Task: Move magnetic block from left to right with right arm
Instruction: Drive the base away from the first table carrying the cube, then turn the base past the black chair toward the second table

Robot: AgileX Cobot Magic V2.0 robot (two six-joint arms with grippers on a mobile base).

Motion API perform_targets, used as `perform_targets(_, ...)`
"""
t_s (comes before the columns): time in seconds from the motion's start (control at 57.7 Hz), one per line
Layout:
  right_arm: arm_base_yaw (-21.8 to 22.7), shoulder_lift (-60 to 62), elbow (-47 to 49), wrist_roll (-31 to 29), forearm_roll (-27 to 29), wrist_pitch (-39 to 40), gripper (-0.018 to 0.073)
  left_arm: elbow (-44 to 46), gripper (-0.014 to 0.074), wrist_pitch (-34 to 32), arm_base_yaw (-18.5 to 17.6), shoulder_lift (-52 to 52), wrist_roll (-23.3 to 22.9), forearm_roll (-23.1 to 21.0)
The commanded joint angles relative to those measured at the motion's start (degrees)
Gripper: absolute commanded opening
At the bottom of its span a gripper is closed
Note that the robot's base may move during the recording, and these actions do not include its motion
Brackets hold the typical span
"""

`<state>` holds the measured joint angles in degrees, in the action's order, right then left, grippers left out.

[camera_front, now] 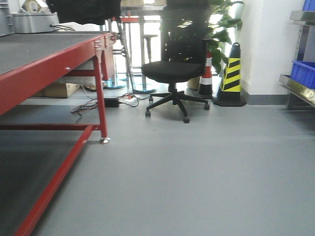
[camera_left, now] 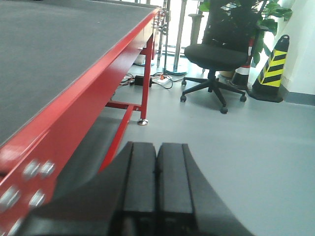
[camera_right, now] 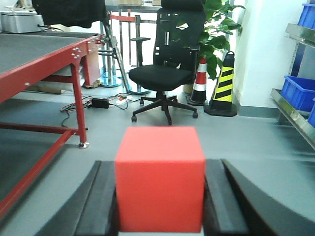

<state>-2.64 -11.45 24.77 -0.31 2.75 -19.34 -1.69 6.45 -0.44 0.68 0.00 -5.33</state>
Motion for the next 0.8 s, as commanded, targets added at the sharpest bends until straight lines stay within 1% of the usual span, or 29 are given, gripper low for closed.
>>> perform_targets(0.0,0.4,-0.7,1.5,-0.4,-0.1,5.5,0.0283,-0.6,-0.0126,-4.8,-0.4,0.6,0.0,-0.5)
perform_targets(0.78,0.4,-0.7,1.5,-0.4,-0.1,5.5,0.0283,-0.6,-0.0126,-4.8,-0.4,0.6,0.0,-0.5)
